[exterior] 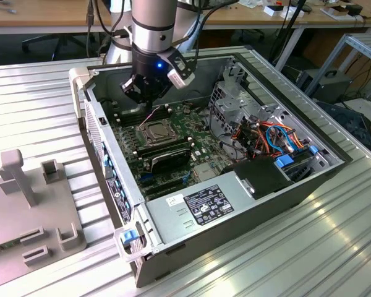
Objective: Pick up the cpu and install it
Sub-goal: 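Install the first cpu locking lever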
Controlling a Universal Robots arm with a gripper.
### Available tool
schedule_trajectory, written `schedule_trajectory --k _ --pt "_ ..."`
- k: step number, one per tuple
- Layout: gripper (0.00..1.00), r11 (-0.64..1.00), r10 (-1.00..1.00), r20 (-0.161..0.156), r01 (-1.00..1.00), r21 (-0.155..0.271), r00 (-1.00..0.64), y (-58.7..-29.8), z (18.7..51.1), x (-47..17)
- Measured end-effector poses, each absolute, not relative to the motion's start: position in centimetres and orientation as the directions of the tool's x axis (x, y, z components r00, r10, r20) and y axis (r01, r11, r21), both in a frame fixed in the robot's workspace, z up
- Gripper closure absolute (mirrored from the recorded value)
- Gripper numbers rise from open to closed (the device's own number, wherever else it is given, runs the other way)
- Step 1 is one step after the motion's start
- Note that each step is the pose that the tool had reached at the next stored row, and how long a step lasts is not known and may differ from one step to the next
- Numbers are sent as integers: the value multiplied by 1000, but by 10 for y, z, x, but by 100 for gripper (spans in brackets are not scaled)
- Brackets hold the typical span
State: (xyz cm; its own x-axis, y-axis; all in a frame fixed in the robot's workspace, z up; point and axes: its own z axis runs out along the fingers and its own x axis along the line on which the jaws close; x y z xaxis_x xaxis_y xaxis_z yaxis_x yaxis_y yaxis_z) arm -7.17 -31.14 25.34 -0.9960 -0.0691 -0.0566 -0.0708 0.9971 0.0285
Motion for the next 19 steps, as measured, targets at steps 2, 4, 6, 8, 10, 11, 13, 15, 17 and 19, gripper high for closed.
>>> schedule_trajectory --k 2,4,6,8,10,11,13,15,17,19 --pt "89 997 -69 -57 -71 29 -996 -311 253 -67" --pt "89 997 -69 -57 -71 29 -996 -311 253 -67" --pt "89 997 -69 -57 -71 29 -996 -311 251 -66" --pt "89 997 -69 -57 -71 31 -996 -310 249 -66" --pt "89 997 -69 -57 -71 32 -996 -309 247 -66" --pt "89 997 -69 -57 -71 33 -996 -308 245 -66" --pt "89 997 -69 -57 -71 35 -996 -307 243 -66" --pt "89 997 -69 -57 -71 35 -996 -307 243 -66" --pt "89 997 -69 -57 -71 35 -996 -307 243 -66" --pt "89 997 -69 -57 -71 35 -996 -307 243 -66"
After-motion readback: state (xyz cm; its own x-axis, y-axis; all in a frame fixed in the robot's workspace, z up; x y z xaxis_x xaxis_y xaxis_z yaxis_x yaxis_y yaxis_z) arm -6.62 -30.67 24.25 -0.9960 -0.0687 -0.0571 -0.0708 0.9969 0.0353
